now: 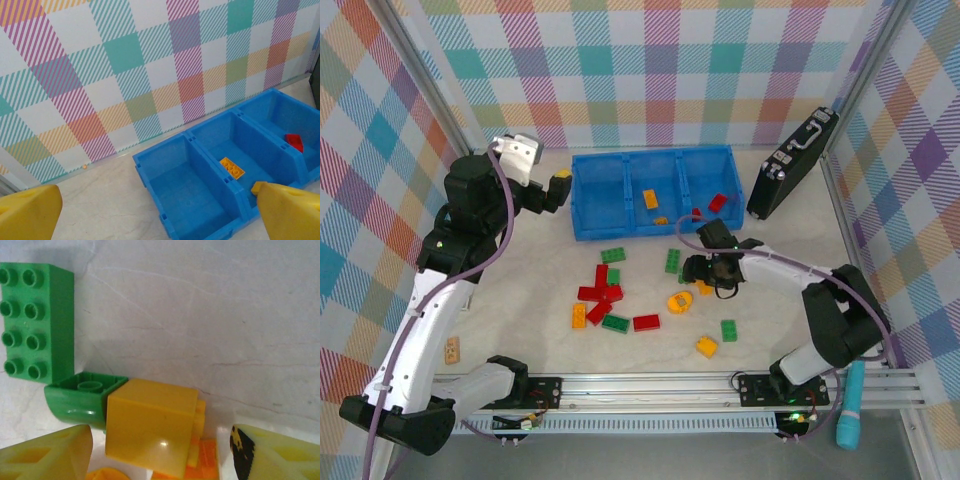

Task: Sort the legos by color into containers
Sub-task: Pick up the lego from the center of the table.

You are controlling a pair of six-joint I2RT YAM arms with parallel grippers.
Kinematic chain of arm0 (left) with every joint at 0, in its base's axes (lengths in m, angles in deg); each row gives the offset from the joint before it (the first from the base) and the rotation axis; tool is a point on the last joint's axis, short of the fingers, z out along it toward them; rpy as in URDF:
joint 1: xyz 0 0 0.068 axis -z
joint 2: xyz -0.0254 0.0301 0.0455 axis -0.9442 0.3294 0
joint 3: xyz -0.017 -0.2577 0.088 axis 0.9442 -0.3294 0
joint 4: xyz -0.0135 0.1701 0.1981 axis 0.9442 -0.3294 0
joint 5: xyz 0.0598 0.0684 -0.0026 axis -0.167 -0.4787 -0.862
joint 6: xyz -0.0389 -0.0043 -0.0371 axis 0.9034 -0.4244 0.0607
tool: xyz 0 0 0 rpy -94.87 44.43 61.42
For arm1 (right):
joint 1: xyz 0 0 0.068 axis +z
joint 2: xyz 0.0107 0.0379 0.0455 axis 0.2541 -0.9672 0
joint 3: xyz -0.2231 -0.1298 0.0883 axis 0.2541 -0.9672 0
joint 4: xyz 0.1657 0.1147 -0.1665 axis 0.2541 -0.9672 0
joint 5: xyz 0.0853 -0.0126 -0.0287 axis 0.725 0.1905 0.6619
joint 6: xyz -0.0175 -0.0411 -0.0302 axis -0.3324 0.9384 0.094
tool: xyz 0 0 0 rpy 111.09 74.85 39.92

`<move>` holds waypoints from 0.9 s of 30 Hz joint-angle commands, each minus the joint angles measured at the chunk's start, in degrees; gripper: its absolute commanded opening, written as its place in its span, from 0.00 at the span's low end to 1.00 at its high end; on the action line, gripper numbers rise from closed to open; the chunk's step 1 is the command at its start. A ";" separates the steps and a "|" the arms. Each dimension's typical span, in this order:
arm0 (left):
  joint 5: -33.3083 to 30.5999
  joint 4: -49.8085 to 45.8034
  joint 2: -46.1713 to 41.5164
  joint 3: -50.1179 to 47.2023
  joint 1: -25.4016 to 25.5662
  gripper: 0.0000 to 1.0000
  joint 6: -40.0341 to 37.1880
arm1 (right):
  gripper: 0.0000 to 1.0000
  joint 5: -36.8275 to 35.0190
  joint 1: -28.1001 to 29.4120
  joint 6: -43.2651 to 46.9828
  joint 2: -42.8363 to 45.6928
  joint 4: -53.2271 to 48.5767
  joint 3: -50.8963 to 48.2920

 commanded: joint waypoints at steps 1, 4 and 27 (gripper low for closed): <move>0.36 0.73 -1.34 -0.65 -0.13 1.00 0.07 | 0.73 0.32 0.05 0.98 -2.28 1.57 2.11; 0.10 0.84 -1.56 -0.86 -0.12 1.00 -0.24 | 0.70 -0.06 0.00 1.59 -4.21 1.38 3.06; -0.13 0.21 -1.66 -0.40 -0.12 1.00 -0.41 | 0.63 0.82 -0.26 7.95 -1.75 -2.36 -0.61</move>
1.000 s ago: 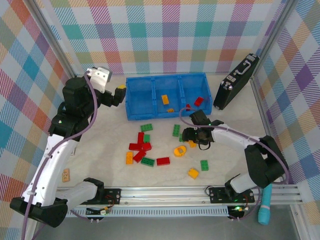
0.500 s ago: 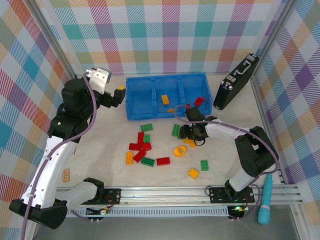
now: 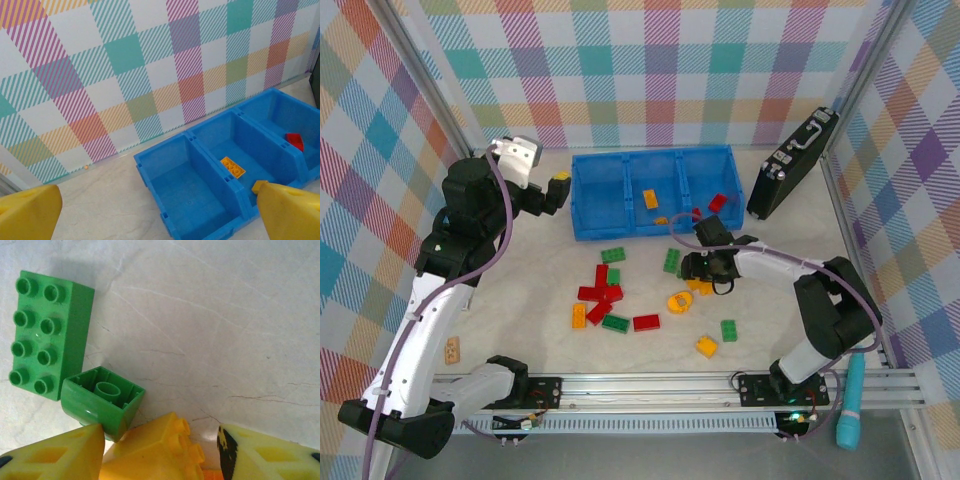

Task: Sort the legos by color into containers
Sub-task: Pick up the lego from the center of the table.

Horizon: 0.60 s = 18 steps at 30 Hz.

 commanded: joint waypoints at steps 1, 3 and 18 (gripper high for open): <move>-0.06 0.15 -0.61 0.38 -0.12 1.00 0.06 | 0.63 1.03 -0.15 3.20 0.39 -4.41 -1.66; -0.15 0.14 -0.37 0.56 -0.12 1.00 0.15 | 0.64 1.66 -0.20 4.20 0.14 -4.65 -1.49; -0.10 -0.65 0.72 1.54 -0.12 1.00 0.33 | 0.64 7.13 1.29 11.46 0.98 -7.03 -1.41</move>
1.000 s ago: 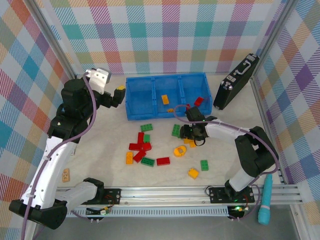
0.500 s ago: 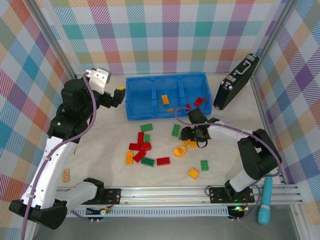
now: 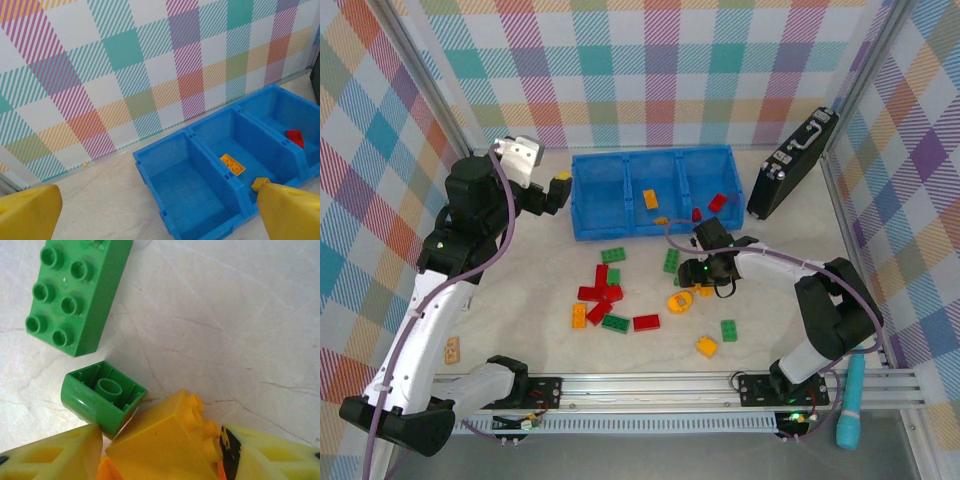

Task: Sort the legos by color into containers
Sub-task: Pick up the lego from the center of the table.

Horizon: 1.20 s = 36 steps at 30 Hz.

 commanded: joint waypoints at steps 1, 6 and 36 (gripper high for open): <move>-0.08 -0.43 0.01 1.52 -0.12 1.00 0.31 | 0.65 2.00 0.81 2.62 1.11 -5.35 -1.30; 0.12 -0.26 0.41 1.73 -0.12 1.00 0.51 | 0.63 1.42 0.77 2.81 1.59 -6.61 -1.36; 0.03 -0.70 1.21 1.75 -0.11 1.00 1.10 | 0.46 -3.59 1.17 -4.84 -7.15 -9.32 3.64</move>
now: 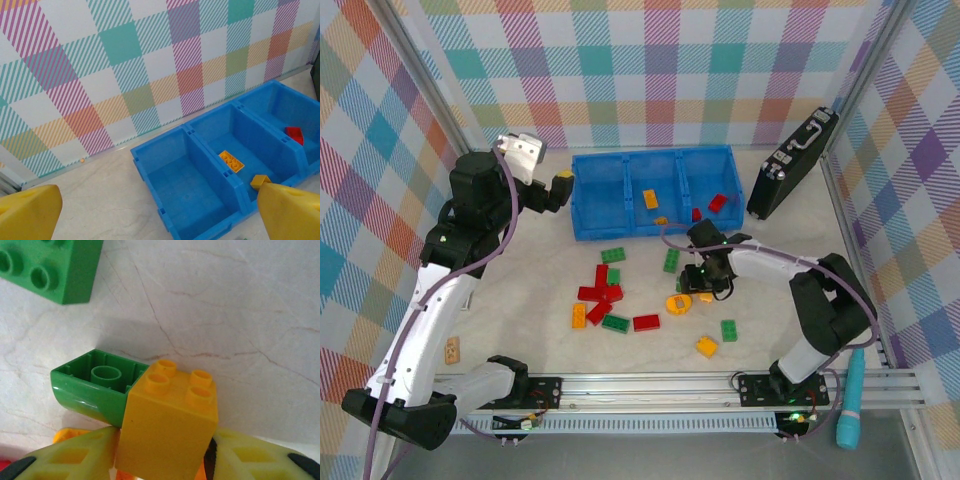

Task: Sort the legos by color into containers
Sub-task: Pick up the lego from the center of the table, then place the lego in the container.

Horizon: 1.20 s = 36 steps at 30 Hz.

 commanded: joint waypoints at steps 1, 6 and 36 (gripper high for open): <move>-0.09 0.40 -0.86 0.38 -0.12 1.00 0.51 | 0.45 -4.65 0.07 -1.72 -4.89 -1.73 0.58; -0.83 0.40 -1.22 0.34 -0.12 1.00 -0.11 | 0.36 -4.77 0.07 -1.86 -5.73 -2.29 0.85; -1.08 1.51 -2.40 -0.97 -0.12 1.00 -0.50 | 0.31 -7.62 -0.01 12.96 -7.08 -5.60 31.12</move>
